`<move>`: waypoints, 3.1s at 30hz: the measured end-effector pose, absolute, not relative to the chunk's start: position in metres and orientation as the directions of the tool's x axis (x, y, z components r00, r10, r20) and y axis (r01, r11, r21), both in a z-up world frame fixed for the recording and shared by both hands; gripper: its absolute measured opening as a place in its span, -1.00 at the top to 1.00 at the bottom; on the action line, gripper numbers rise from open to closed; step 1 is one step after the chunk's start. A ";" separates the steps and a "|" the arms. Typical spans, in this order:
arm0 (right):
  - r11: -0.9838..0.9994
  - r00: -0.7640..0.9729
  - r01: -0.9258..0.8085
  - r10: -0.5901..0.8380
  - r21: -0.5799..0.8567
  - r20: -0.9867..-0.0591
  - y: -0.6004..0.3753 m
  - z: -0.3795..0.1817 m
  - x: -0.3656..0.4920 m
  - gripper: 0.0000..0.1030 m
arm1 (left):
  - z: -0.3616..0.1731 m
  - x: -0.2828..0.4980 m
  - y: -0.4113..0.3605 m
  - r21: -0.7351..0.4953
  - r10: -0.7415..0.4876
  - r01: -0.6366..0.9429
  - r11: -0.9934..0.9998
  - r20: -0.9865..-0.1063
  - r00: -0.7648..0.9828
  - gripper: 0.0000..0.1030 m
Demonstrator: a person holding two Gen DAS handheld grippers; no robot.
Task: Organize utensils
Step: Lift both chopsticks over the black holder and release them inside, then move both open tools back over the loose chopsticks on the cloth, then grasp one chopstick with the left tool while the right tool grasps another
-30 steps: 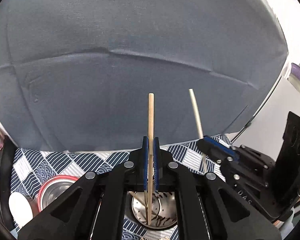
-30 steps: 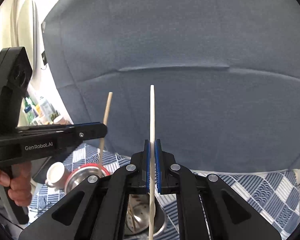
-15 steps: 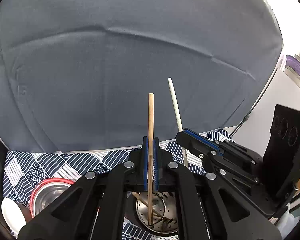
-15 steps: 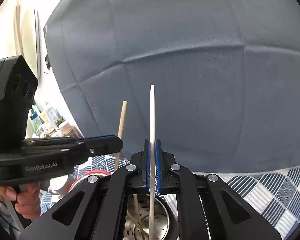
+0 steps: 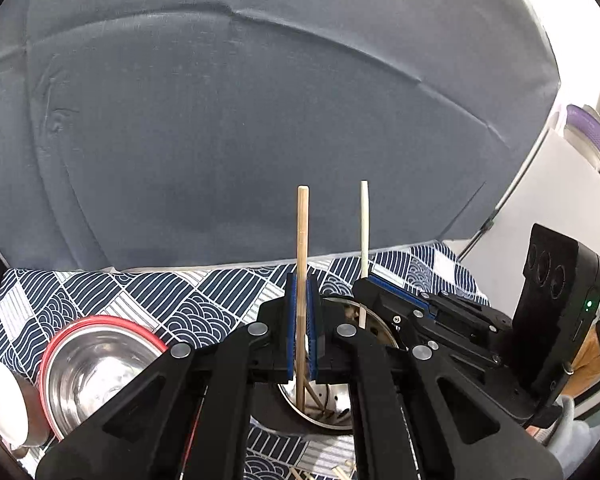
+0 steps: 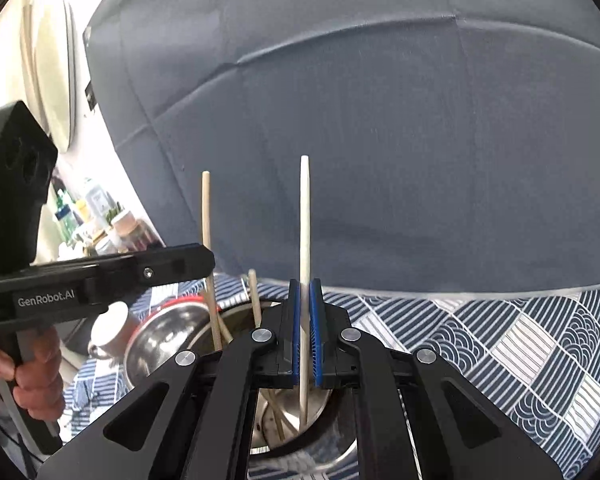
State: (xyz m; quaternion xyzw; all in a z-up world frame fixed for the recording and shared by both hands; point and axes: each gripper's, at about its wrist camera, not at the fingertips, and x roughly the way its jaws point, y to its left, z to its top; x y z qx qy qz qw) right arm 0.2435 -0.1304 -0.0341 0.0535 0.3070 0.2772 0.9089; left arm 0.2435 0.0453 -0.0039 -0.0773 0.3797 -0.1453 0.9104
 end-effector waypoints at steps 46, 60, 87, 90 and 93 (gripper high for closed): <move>0.920 0.609 -0.379 0.328 0.098 -0.722 -0.191 -0.065 0.142 -0.66 | -0.077 0.121 0.067 -0.159 -0.150 0.023 0.987 -0.860 0.488 -0.88; 0.920 0.467 -0.380 0.281 0.097 -0.839 -0.193 -0.131 0.114 -0.66 | -0.144 0.095 0.053 -0.139 -0.137 0.018 0.990 -0.929 0.344 -0.88; 0.897 0.360 -0.437 0.238 0.063 -0.902 -0.191 -0.178 0.084 -0.66 | -0.185 0.095 0.015 0.025 -0.004 0.099 0.995 -0.958 0.285 -0.91; 0.888 0.356 -0.457 0.225 0.041 -0.907 -0.184 -0.180 0.082 -0.66 | -0.186 0.096 0.018 0.044 0.019 0.082 0.996 -0.960 0.279 -0.92; 0.881 0.354 -0.472 0.207 0.016 -0.912 -0.176 -0.183 0.081 -0.66 | -0.186 0.098 0.018 0.045 0.026 0.066 0.997 -0.965 0.262 -0.92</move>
